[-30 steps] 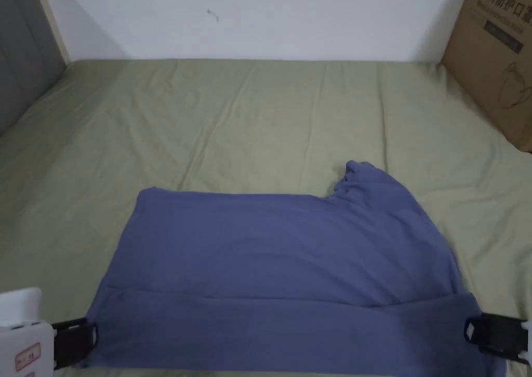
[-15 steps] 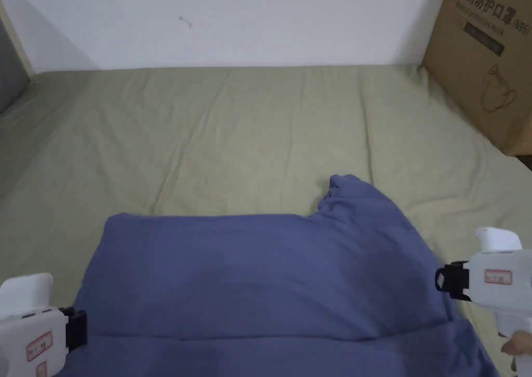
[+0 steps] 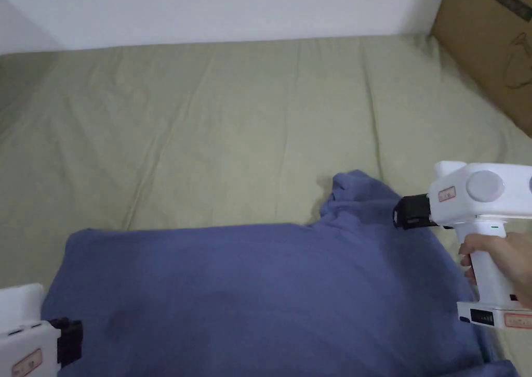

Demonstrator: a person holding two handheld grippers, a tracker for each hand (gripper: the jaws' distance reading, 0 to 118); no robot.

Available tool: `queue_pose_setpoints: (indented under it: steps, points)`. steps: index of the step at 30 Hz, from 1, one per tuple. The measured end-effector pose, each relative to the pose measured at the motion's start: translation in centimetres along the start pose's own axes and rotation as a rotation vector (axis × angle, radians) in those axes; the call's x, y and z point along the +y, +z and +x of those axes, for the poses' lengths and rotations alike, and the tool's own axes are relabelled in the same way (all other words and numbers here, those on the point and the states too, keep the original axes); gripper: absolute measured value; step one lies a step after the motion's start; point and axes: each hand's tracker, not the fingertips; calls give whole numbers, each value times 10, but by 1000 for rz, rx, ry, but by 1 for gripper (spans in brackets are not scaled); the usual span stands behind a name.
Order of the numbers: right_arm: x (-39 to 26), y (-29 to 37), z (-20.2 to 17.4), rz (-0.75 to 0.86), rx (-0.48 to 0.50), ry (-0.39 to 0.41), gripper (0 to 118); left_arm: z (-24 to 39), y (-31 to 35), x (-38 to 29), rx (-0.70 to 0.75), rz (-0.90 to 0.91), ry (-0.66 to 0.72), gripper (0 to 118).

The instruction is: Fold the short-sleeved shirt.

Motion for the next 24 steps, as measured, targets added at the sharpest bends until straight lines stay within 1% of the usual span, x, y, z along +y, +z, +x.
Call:
queue_pose_setpoints:
  steps: [1, 3, 4, 5, 6, 7, 8, 9, 11, 13, 14, 18, 19, 20, 21, 22, 23, 24]
  points:
    - [1, -9, 0, -20, -14, 0, 87, -1, -2, 0, -3, -7, 5, 0]
    - [-3, -22, -1, -60, 6, 10, 84, -3, -5, -1, 1, -15, 8, 0]
    - [-7, -20, -4, -43, -18, 20, 77, -3, -5, -1, 8, -20, 10, 0]
    - [-9, -13, -7, -9, -20, 41, 75, -4, -5, -1, 13, -20, 10, 0]
    - [-10, -7, -9, 13, -32, 58, 63, -6, -5, -1, 13, -22, 11, 0]
    - [-10, -2, -11, 26, -67, 75, 28, -7, -5, -1, 15, -23, 14, 0]
    - [-10, 0, -10, 25, -30, 57, 0, -8, -5, -1, 17, -22, 16, 0]
    - [-10, 1, -9, 19, 11, 19, 0, -9, -5, 0, 20, -21, 18, 0]
    - [-10, 2, -7, 16, 25, 28, 0, -12, -5, 3, 26, -19, 29, 0]
    - [-8, 7, -9, 23, -1, 33, 0, -15, -5, 8, 21, -3, 43, 0]
    - [-7, 10, -8, 29, 2, 35, 0, -20, -7, 13, 13, 8, 48, 0]
    - [-5, 19, -7, 54, 23, 17, 0, -32, -27, 49, 16, 27, 53, 1]
    - [-5, 18, -7, 56, 21, 19, 0, -35, -38, 62, 23, 20, 52, 16]
    - [-5, 19, -9, 56, 22, 23, 0, -37, -48, 73, 22, 14, 55, 39]
    - [-5, 19, -8, 55, 22, 25, 0, -40, -59, 83, 22, 12, 59, 65]
    - [-6, 18, -7, 53, 20, 24, 0, -46, -71, 93, 24, 15, 72, 94]
    - [-7, 17, -6, 52, 22, 24, 0, -47, -79, 102, 30, 23, 90, 103]
    - [-8, 17, -8, 51, 22, 24, 0, -48, -88, 112, 48, 20, 99, 103]
